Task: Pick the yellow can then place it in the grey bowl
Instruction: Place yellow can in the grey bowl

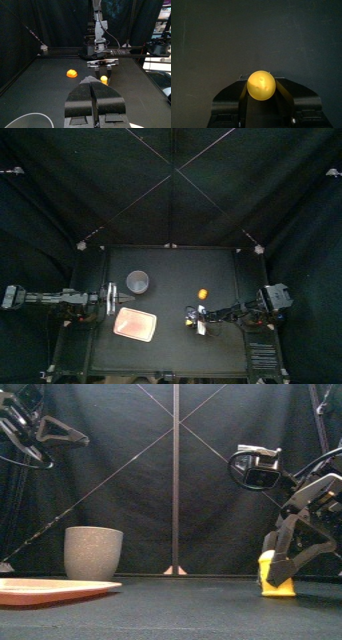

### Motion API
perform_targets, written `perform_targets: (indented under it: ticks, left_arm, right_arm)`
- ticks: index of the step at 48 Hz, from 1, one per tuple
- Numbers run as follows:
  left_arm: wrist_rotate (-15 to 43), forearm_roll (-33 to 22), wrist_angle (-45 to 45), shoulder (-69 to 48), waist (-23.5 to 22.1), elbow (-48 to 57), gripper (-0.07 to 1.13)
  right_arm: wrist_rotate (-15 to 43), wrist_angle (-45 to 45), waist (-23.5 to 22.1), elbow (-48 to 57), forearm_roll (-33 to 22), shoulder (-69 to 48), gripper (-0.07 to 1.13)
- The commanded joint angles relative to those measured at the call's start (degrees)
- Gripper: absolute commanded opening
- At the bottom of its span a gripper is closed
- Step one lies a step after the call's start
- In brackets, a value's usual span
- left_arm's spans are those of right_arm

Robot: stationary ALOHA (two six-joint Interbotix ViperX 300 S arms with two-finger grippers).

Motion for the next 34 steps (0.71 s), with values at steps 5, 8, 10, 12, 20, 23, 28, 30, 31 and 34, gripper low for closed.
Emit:
perform_targets:
  ticks: [5,8,10,12,20,23,28,30,31,34]
  left_arm:
    - [-0.1,0.0,-0.4,0.3,0.1,-0.6,0.00]
    - [-0.1,-0.1,-0.4,0.3,0.1,-0.7,0.00]
    - [-0.1,0.0,-0.4,0.3,0.1,-0.7,0.00]
    - [-0.1,0.0,-0.4,0.3,0.1,-0.7,0.00]
    - [0.0,0.0,-0.4,0.3,0.2,-0.7,0.00]
    - [0.0,0.0,-0.4,0.3,0.2,-0.6,0.00]
    - [0.0,0.0,-0.4,0.3,0.2,-0.6,0.00]
    - [0.0,0.0,-0.4,0.3,0.3,-0.6,0.00]
    - [0.0,0.0,-0.4,0.3,0.2,-0.6,0.00]
    - [0.0,0.0,-0.1,0.3,0.3,-0.6,0.00]
  right_arm:
    - [-0.2,0.3,0.1,-1.0,-0.3,-1.0,0.57]
    - [-0.3,0.3,-0.1,-1.6,-0.3,-1.1,0.57]
    - [-0.5,0.3,-0.3,-2.2,-0.4,-1.4,0.57]
    - [-0.7,0.4,-0.3,-3.0,-0.4,-1.7,0.57]
    - [-0.8,1.0,-6.0,-9.1,-4.7,-2.7,0.57]
    - [-0.6,1.2,-9.8,-13.0,-8.0,-2.7,0.57]
    - [-0.6,1.3,-15.5,-19.6,-12.5,-1.9,0.57]
    - [-0.5,1.3,-17.5,-22.1,-14.0,-1.3,0.57]
    - [-0.5,1.3,-18.5,-23.5,-14.6,-0.8,0.57]
    - [-0.4,1.2,-21.1,-27.4,-16.1,1.1,0.57]
